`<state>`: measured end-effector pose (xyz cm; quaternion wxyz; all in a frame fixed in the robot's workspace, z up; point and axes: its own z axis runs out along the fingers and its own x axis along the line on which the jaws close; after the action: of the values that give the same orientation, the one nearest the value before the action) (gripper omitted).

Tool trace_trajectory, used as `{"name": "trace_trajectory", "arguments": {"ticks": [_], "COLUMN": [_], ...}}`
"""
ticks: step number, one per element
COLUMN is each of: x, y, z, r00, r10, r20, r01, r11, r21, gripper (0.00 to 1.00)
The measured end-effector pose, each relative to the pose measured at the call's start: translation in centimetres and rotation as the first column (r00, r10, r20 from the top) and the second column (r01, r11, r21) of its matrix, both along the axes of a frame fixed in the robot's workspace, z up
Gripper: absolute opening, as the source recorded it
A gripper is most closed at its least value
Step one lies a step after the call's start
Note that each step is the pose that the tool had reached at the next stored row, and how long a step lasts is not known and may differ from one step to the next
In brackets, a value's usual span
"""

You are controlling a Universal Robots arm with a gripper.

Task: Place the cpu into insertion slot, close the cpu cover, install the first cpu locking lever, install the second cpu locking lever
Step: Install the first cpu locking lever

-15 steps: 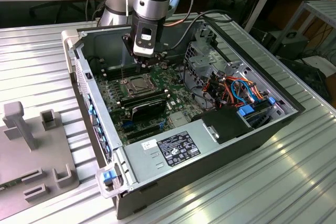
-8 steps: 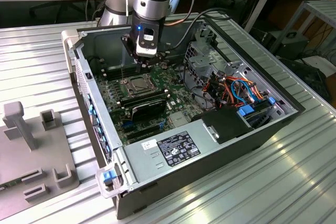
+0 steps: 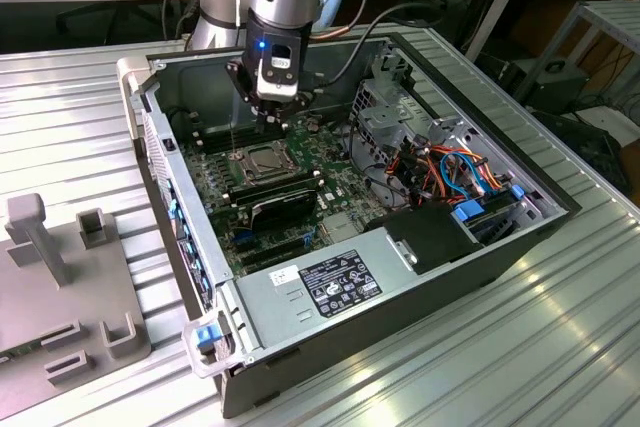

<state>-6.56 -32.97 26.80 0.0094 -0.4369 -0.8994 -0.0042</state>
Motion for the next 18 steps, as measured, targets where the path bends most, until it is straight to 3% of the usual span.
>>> {"name": "trace_trajectory", "arguments": {"ticks": [4,6,18], "x": [-0.02,-0.19,-2.99], "y": [0.00,0.00,0.00], "z": [0.00,-0.01,-0.06], "r00": [0.9979,0.9942,0.9895], "r10": [0.065,0.107,0.144], "r20": [0.0000,0.0002,0.0003], "r01": [-0.065,-0.107,-0.144], "r11": [0.9979,0.9942,0.9895], "r21": [0.0000,0.0003,0.0023], "gripper": [0.11,0.11,0.11]}}
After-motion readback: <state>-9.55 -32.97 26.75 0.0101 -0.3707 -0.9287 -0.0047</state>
